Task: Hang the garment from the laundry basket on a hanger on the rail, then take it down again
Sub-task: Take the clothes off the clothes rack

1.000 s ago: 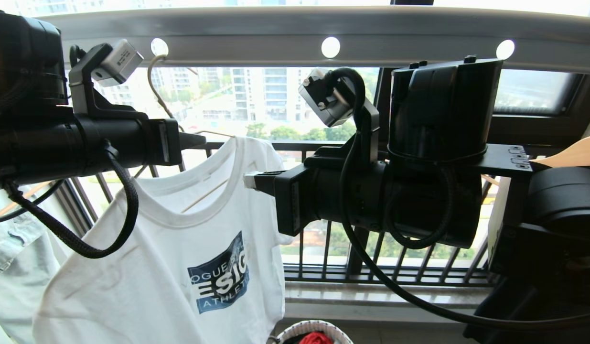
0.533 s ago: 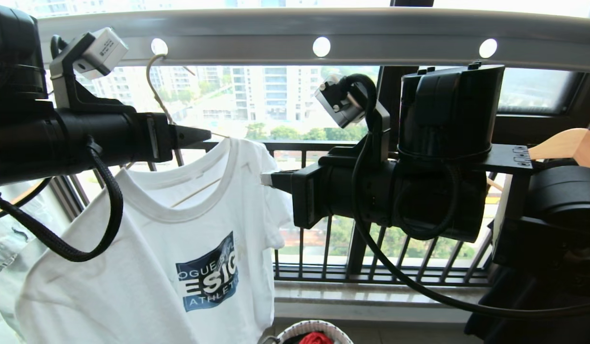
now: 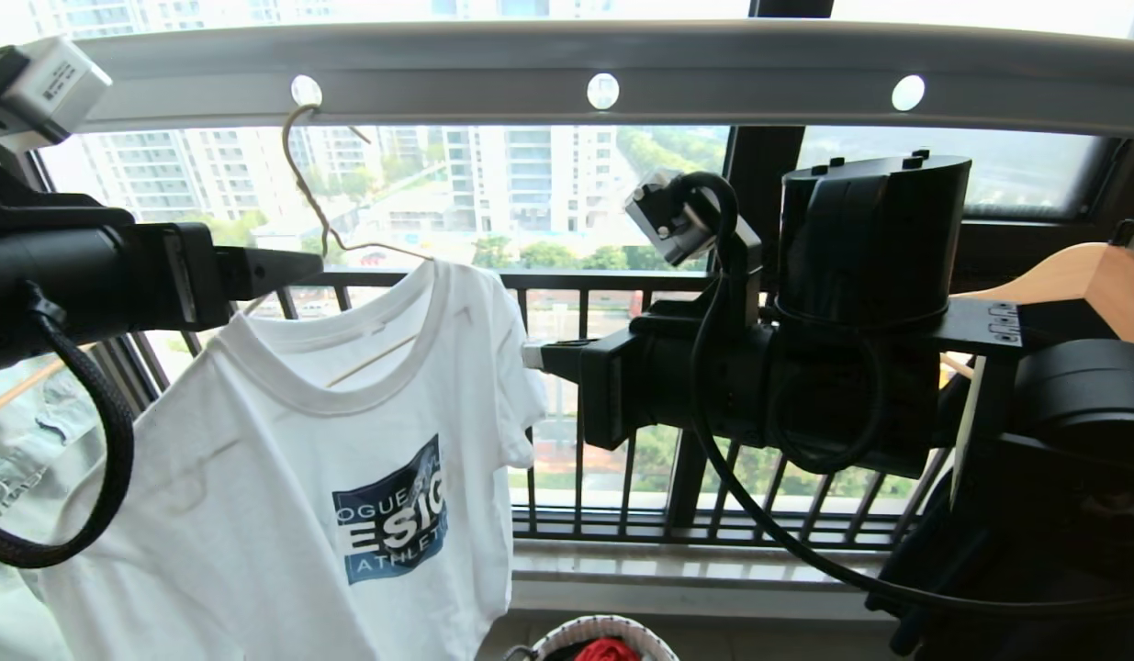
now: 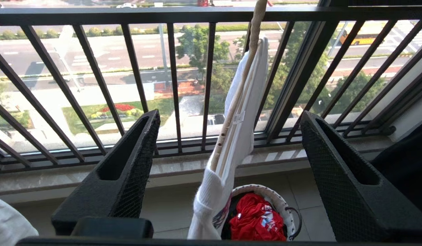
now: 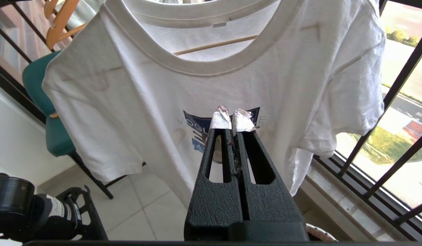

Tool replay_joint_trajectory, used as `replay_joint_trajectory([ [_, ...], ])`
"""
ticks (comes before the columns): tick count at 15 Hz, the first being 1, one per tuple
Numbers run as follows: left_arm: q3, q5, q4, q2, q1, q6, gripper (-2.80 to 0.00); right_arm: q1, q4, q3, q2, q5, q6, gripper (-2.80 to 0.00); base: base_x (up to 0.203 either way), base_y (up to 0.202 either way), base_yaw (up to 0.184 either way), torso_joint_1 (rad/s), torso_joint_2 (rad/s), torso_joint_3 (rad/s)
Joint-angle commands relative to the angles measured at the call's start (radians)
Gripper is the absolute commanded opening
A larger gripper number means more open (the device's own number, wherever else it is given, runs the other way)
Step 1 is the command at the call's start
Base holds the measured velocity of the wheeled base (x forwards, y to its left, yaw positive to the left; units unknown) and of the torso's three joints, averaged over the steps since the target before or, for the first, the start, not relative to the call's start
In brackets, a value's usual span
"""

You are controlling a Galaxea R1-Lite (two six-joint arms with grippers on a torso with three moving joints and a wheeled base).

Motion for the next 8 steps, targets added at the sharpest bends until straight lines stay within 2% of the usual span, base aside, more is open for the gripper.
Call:
replay_joint_trajectory([
  [1,0.033,0.002,0.001,-0.095,0.016,0.0,-2.8,0.0,-0.002,0.002,-0.01,0.001,-0.002,-2.8,0.0,0.0,0.0,0.0,0.0,0.0],
  [6,0.083,-0.001,0.002,-0.212,0.015,0.001,-2.8,-0.015,0.004,0.027,-0.028,-0.012,-0.006,-2.8,0.0,0.0,0.0,0.0,0.0,0.0],
  [8,0.123,-0.004,0.001,-0.273,0.015,0.001,-2.8,-0.028,0.001,0.066,-0.055,-0.04,-0.005,-2.8,0.0,0.0,0.0,0.0,0.0,0.0],
])
